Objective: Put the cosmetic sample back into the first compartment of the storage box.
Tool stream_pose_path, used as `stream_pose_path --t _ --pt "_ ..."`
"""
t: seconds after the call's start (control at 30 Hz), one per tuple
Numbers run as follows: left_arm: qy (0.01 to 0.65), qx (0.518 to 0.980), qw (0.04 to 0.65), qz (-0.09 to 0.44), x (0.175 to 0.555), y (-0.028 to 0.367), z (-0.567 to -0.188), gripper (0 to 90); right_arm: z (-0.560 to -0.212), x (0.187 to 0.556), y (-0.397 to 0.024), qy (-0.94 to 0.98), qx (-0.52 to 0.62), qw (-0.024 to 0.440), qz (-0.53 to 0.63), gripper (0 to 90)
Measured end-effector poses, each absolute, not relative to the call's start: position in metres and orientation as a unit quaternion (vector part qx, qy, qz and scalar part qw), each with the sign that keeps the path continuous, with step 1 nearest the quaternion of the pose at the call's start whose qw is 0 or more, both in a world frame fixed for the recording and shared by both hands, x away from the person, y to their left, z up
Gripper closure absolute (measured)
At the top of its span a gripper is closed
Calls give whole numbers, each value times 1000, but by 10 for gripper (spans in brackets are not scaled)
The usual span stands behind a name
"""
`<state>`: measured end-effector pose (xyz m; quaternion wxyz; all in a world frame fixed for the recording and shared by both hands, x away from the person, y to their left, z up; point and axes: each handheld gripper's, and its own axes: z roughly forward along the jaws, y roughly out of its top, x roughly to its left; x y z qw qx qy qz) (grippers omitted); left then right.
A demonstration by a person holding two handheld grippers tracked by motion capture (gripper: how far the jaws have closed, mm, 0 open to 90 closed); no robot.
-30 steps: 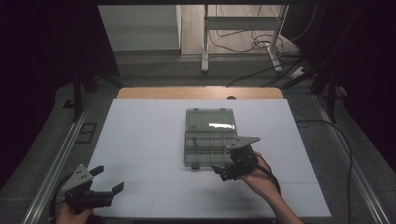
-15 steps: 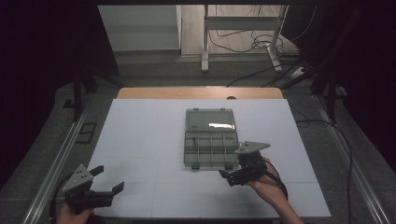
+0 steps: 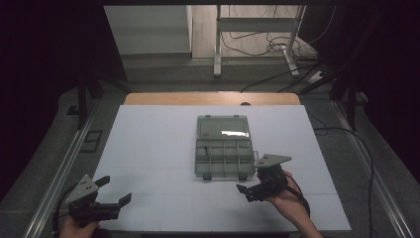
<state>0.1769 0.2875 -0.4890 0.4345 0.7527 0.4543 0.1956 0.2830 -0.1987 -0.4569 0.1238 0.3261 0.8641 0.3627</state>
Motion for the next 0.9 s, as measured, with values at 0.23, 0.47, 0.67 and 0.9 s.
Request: stream_pose_path --t 0.23,0.47,0.67,0.9 --pt "454 753 435 195 177 287 -489 27 -454 277 -209 859 332 130 367 13" --pt "454 753 434 195 177 287 -489 27 -453 274 -214 858 331 131 370 14" --pt "454 753 434 196 177 287 -489 27 -451 269 -221 854 335 136 373 16" --pt "456 753 434 195 178 287 -489 27 -450 264 -230 851 341 136 376 23"
